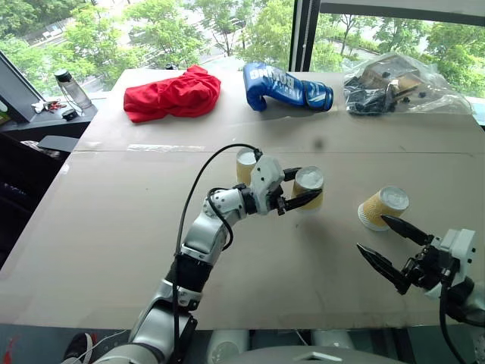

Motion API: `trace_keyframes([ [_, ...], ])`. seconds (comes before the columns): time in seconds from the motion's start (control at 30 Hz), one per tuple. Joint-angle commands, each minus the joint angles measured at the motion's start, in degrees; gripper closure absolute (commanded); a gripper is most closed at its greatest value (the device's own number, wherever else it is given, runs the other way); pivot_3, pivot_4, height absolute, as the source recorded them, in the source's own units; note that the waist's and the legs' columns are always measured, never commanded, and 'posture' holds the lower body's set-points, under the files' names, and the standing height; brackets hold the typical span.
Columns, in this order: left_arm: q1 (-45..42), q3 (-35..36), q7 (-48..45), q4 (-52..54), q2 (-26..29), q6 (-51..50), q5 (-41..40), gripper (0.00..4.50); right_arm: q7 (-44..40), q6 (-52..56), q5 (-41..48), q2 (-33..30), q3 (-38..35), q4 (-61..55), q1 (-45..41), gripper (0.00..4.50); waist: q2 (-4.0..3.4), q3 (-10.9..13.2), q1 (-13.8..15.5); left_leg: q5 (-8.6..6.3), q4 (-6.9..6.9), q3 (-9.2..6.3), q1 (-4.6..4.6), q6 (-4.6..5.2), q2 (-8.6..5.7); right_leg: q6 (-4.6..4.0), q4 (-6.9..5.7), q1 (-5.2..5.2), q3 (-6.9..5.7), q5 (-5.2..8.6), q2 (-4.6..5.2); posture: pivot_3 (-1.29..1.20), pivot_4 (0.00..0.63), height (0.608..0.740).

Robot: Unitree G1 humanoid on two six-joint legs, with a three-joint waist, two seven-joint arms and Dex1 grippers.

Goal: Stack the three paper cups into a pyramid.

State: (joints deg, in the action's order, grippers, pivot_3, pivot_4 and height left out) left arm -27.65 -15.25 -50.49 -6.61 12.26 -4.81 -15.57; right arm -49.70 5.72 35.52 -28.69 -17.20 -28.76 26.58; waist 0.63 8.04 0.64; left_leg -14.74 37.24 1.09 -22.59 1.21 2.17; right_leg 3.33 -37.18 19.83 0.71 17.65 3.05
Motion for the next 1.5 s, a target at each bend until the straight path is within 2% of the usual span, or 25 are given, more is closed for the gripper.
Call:
trace_keyframes([
  [0.03,-1.67,-1.57,-1.32,-2.94,-1.24,2.87,2.18,2.03,1.02,-1.58,-0.39,0.21,-2.5,-2.68,2.18,0.0,-0.01,0.0,0.12,0.0,0.0,0.0,0.0,0.0,0.0,0.0,0.0,0.0,0.0,0.0,0.0,0.0,0.15,0.74],
  [0.17,-2.45,-2.16,-1.32,-5.83,-2.3,5.34,4.15,2.03,1.39,-2.49,-1.29,0.89,-2.3,-2.92,3.58,0.0,0.0,0.01,0.15,0.0,0.02,0.0,-0.02,0.0,0.0,0.0,0.01,0.0,0.0,0.0,0.0,0.0,0.15,0.74],
  [0.2,-2.64,-2.26,-1.13,-6.58,-2.68,5.95,4.64,1.03,1.43,-2.76,-1.51,1.06,-2.22,-2.92,3.86,0.0,0.0,0.01,0.15,0.0,0.02,0.0,-0.02,0.0,0.0,0.0,0.01,0.0,-0.01,0.0,0.0,0.0,0.15,0.74],
  [0.23,-2.74,-2.28,-0.97,-7.17,-2.93,6.52,5.06,0.74,1.47,-3.01,-1.71,1.22,-2.1,-2.95,4.08,0.0,0.0,0.01,0.15,0.0,0.02,0.0,-0.03,0.0,0.0,0.0,0.01,0.0,-0.01,0.0,0.0,0.0,0.15,0.74],
  [0.27,-2.81,-2.33,-1.02,-7.67,-3.14,7.03,5.35,0.27,1.45,-3.25,-1.88,1.33,-2.04,-2.9,4.28,0.0,-0.01,0.01,0.15,0.0,0.02,-0.01,-0.03,0.0,-0.01,0.0,0.01,0.0,-0.01,0.01,0.0,0.0,0.15,0.74],
  [0.3,-2.83,-2.32,-1.12,-8.03,-3.28,7.48,5.6,0.09,1.45,-3.46,-2.0,1.4,-1.98,-2.85,4.44,0.0,0.0,0.01,0.15,0.0,0.03,0.0,-0.03,0.0,-0.01,0.0,0.02,0.0,0.0,0.01,0.01,0.0,0.15,0.74],
  [0.57,-1.78,-0.73,-2.57,-4.26,-2.8,7.3,3.83,0.09,0.17,-4.96,-1.5,1.5,-2.98,-1.51,5.27,0.0,-0.01,0.02,0.13,0.0,0.03,-0.01,-0.03,0.0,0.0,0.0,0.01,0.0,-0.01,0.01,0.0,0.0,0.15,0.74],
  [0.77,-2.67,3.81,-2.87,7.59,-0.95,1.06,-3.5,0.09,-3.14,-8.57,0.63,1.61,-6.17,2.01,4.59,0.0,-0.06,0.03,0.14,0.0,0.04,-0.01,-0.03,0.0,0.03,0.0,0.01,-0.01,0.0,0.01,0.02,0.0,0.15,0.74],
  [0.93,-2.49,7.98,-3.23,19.39,6.78,-10.75,-9.82,0.09,-0.02,-8.72,-0.05,1.98,-9.03,5.56,2.07,0.0,-0.19,0.03,-0.05,0.0,0.04,0.0,0.01,0.0,0.07,0.0,-0.04,-0.01,0.04,0.01,0.01,0.0,0.15,0.74],
  [1.1,-0.33,14.04,-9.74,30.38,24.12,-27.33,-20.75,0.09,6.54,-5.49,-3.26,1.94,-8.55,8.1,-2.05,0.0,-0.29,0.12,-0.25,0.01,0.04,0.04,0.09,-0.02,0.09,-0.02,-0.23,0.04,0.07,0.03,-0.03,0.0,0.15,0.74],
  [1.17,0.34,16.2,-10.67,33.09,28.69,-31.47,-24.65,0.09,6.99,-4.73,-3.79,1.6,-7.86,9.05,-3.62,0.0,-0.3,0.15,-0.33,0.02,0.03,0.08,0.07,-0.03,0.13,0.0,-0.3,0.13,0.12,0.05,-0.03,0.0,0.15,0.74],
  [1.37,2.32,20.78,-10.22,37.55,33.57,-36.44,-31.35,0.09,9.7,-0.87,-5.81,1.04,-5.97,11.14,-7.73,0.0,-0.31,0.17,0.19,0.02,0.08,0.11,0.04,-0.03,0.09,0.03,-0.36,0.14,0.2,0.07,0.08,0.0,0.15,0.74],
  [1.5,3.15,21.91,-9.01,38.67,34.75,-37.06,-32.2,0.09,9.5,0.31,-4.85,1.37,-5.65,11.97,-9.88,0.0,-0.3,0.18,0.1,0.02,0.09,0.09,0.04,-0.03,0.07,0.03,-0.42,0.16,0.2,0.07,0.03,0.0,0.15,0.74],
])
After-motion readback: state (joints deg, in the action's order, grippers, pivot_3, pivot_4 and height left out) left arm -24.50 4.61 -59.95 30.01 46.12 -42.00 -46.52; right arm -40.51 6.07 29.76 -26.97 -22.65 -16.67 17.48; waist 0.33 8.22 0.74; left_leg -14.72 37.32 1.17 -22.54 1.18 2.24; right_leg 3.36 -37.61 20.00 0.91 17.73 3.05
